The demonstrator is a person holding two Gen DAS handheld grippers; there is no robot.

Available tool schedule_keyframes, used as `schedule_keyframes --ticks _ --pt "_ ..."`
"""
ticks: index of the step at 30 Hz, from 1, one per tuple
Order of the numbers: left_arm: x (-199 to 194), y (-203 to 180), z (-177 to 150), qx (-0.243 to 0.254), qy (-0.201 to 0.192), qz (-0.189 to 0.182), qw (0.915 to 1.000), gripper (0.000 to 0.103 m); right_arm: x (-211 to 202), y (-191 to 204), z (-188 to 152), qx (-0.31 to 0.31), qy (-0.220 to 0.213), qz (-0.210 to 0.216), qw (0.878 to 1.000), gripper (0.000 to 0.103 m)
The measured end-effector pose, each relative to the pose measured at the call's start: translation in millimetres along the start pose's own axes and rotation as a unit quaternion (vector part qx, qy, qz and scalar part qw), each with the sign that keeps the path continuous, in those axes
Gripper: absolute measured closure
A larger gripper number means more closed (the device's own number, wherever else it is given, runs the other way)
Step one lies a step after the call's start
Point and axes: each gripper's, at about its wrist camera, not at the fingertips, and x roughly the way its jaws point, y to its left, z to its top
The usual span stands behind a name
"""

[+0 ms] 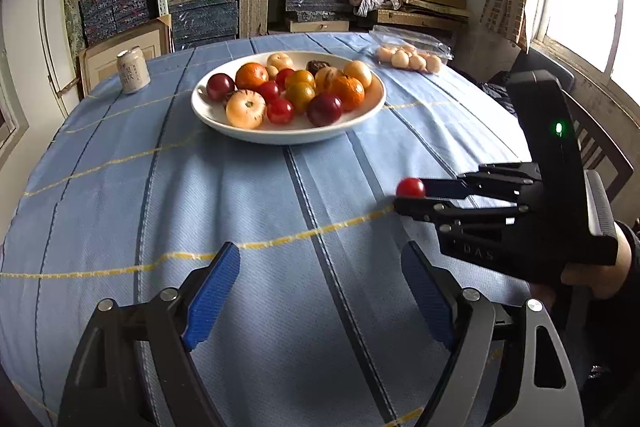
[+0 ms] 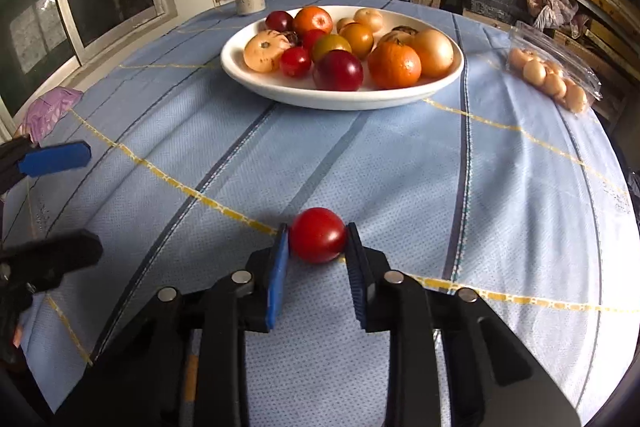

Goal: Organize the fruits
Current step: 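Grasp a small red tomato with the right tool while the left tool grasps a small orange fruit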

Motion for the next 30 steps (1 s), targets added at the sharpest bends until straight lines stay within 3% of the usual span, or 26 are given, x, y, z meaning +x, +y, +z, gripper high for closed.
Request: schedule_keyframes --ticks 5,9,12,15,16,19,30 --pt "6 -17 -9 0.012 0.014 -0.023 0.9996 0.019 -8 -17 -1 0.045 -0.023 0.035 0.998 0.077" --pt "8 -44 -22 0.050 0.020 -0.041 0.9977 0.019 -21 -28 2 0.053 -0.047 0.011 0.997 0.077" --pt "14 -65 -31 0.085 0.024 -0.030 0.9957 0.019 -25 -34 3 0.063 -0.056 0.010 0.996 0.077" --pt "22 -72 -35 0.088 0.031 -0.020 0.9955 0.022 -25 -36 3 0.065 -0.057 0.010 0.996 0.077" --pt "24 -71 -35 0.083 0.030 -0.016 0.9960 0.030 -26 -35 3 0.063 -0.058 0.008 0.996 0.077" --pt "30 -68 -36 0.075 0.044 -0.033 0.9957 0.076 -24 -33 2 0.058 -0.057 0.006 0.997 0.077" --pt "19 -46 -31 0.035 0.024 -0.037 0.9984 0.076 -28 -35 0 0.062 -0.066 0.009 0.996 0.077"
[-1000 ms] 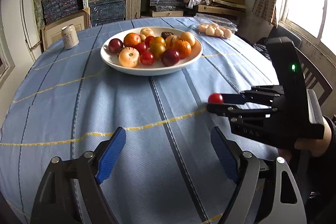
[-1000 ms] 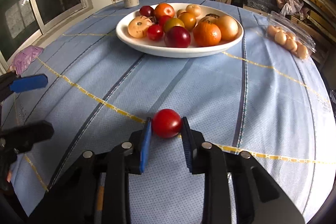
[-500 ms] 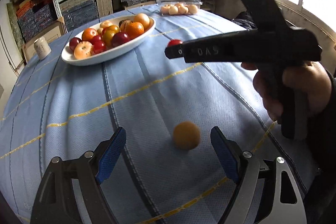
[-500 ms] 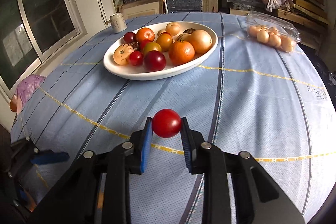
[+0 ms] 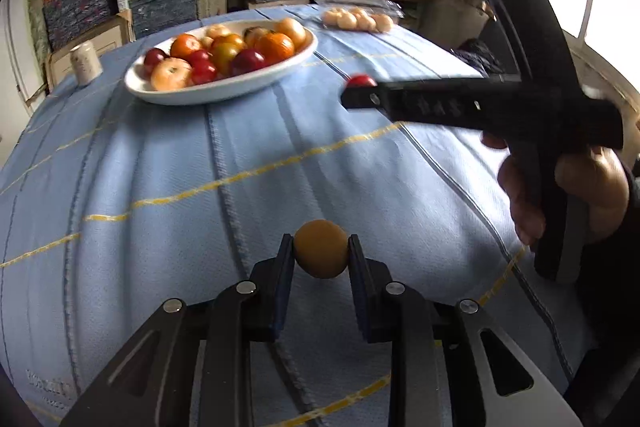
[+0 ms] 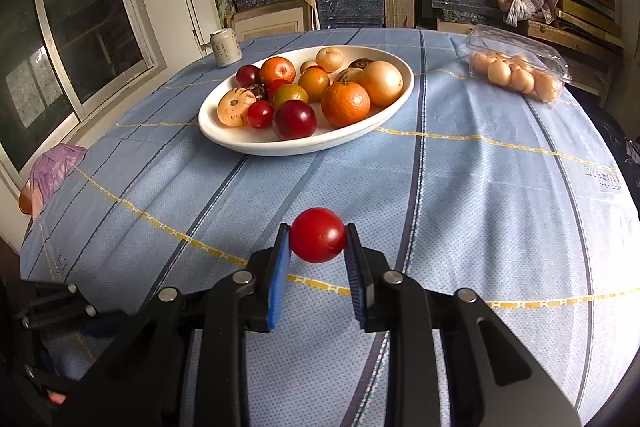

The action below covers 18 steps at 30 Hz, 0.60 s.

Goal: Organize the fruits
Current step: 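Grasp a small red tomato with the right tool while the left tool grasps a small orange fruit, then carry both small fruits onto the white plate and open both tools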

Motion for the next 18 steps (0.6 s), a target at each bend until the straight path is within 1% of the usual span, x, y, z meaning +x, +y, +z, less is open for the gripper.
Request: schedule_keyframes --ticks 8,18 --pt "-9 29 8 -0.030 -0.013 0.029 0.9990 0.076 -3 5 -1 -0.008 -0.006 0.004 1.000 0.077" --pt "-10 52 13 -0.054 -0.024 0.044 0.9973 0.076 -4 7 0 -0.006 -0.007 0.008 1.000 0.077"
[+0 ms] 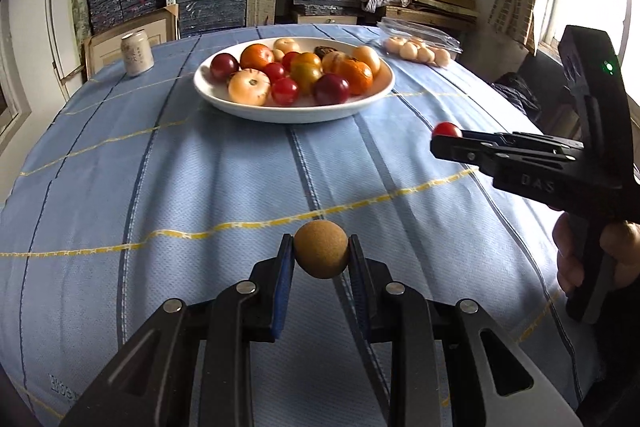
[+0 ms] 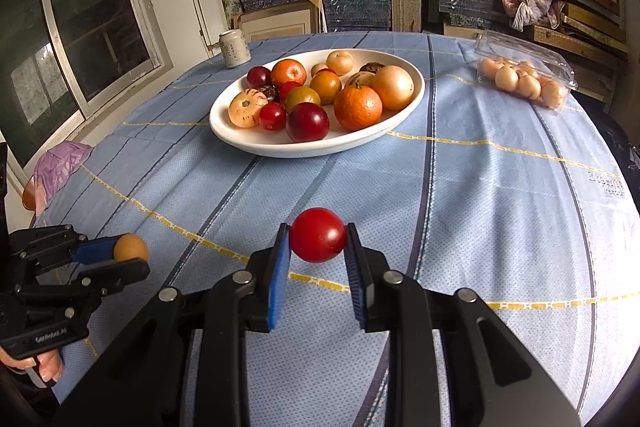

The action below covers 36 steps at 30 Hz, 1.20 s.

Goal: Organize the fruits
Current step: 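Carry both small fruits onto the white plate and open both tools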

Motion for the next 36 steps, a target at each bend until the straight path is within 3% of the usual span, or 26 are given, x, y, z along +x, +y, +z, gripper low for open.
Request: schedule_keyframes --ticks 17,26,36 --pt "-13 19 33 -0.009 -0.040 0.003 0.9992 0.076 -18 2 21 0.001 -0.019 0.000 1.000 0.077" --pt "0 34 108 -0.010 -0.069 0.003 0.9976 0.076 -29 9 99 -0.031 -0.043 -0.005 0.999 0.077" --pt "65 49 168 -0.033 -0.062 0.003 0.9975 0.076 43 -9 167 -0.026 -0.011 -0.025 0.999 0.077"
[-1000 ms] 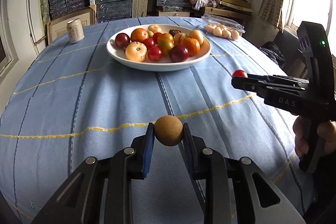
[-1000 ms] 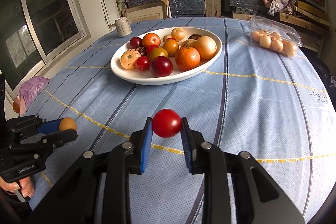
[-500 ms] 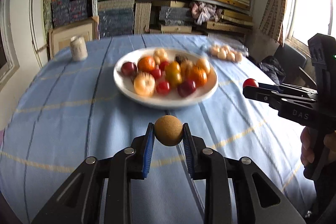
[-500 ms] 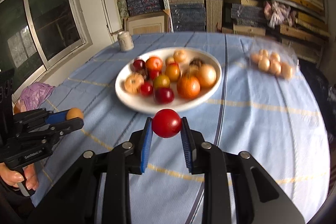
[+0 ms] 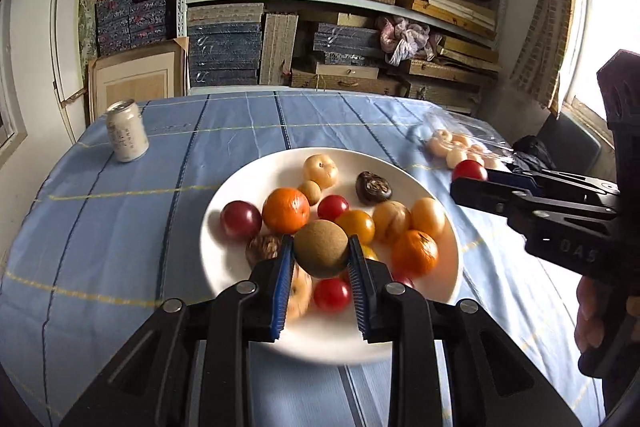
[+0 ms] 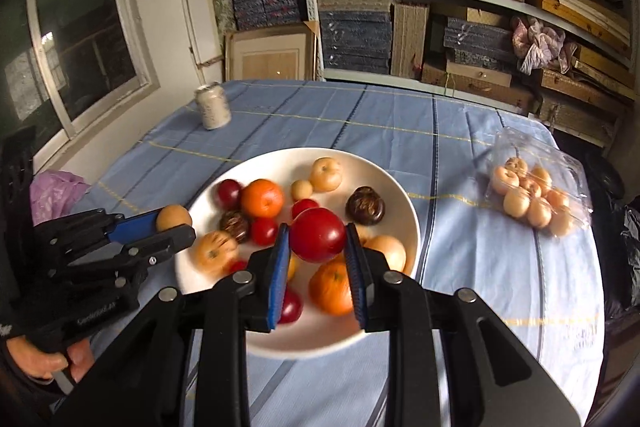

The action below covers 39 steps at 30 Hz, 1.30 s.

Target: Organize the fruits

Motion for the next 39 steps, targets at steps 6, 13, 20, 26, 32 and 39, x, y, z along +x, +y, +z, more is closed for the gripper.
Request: schedule_keyframes --ticks 6,13,20,26,32,39 --pt "35 11 10 -0.003 0.006 0.014 0.9999 0.076 45 -11 12 0.017 0.013 -0.006 1.000 0.077" --pt "45 20 14 -0.007 -0.013 0.044 0.9989 0.023 56 -21 13 0.029 -0.013 -0.016 0.999 0.030" --pt "15 21 10 -0.020 -0.034 0.038 0.9985 0.004 29 -24 -1 0.048 -0.015 0.007 0.999 0.030" --pt "-22 11 -10 -0.013 -0.029 0.075 0.9967 0.004 -21 -7 -33 0.042 -0.033 0.013 0.998 0.006" --pt "-73 -18 -45 0.036 -0.043 0.114 0.9918 0.004 -80 19 -84 0.037 -0.048 0.017 0.998 0.004" --pt "-132 -38 -86 0.020 -0.052 0.050 0.9972 0.004 -146 50 -151 0.042 -0.074 -0.007 0.996 0.004"
